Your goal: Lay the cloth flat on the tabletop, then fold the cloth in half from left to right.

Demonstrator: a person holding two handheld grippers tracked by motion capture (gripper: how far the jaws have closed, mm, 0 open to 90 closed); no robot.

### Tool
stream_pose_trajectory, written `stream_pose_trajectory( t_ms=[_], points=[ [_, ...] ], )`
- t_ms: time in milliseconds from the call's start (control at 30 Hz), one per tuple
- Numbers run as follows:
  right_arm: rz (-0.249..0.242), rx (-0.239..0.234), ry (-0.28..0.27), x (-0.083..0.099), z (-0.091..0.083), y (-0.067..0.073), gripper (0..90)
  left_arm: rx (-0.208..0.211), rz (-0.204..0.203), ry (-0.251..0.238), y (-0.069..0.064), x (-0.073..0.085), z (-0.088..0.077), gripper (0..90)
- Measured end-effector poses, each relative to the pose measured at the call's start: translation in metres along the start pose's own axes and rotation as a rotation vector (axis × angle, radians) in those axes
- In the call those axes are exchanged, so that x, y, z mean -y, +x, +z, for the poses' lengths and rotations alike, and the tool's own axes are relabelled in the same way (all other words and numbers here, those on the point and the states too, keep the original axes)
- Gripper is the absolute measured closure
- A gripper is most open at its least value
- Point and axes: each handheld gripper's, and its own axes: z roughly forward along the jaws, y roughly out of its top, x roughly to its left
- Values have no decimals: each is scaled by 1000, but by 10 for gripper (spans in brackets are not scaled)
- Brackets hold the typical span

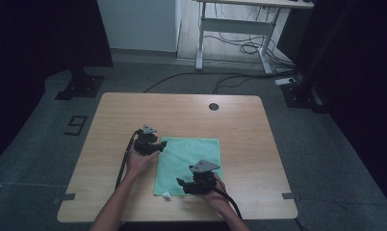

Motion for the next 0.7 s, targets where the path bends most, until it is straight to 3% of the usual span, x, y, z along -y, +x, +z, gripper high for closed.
stream_pose_trajectory(
  t_ms=[700],
  points=[
    [-39, -104, -10, -14, 29, 38, 321, -21, -12, -3, 16, -6, 5, 524]
  ],
)
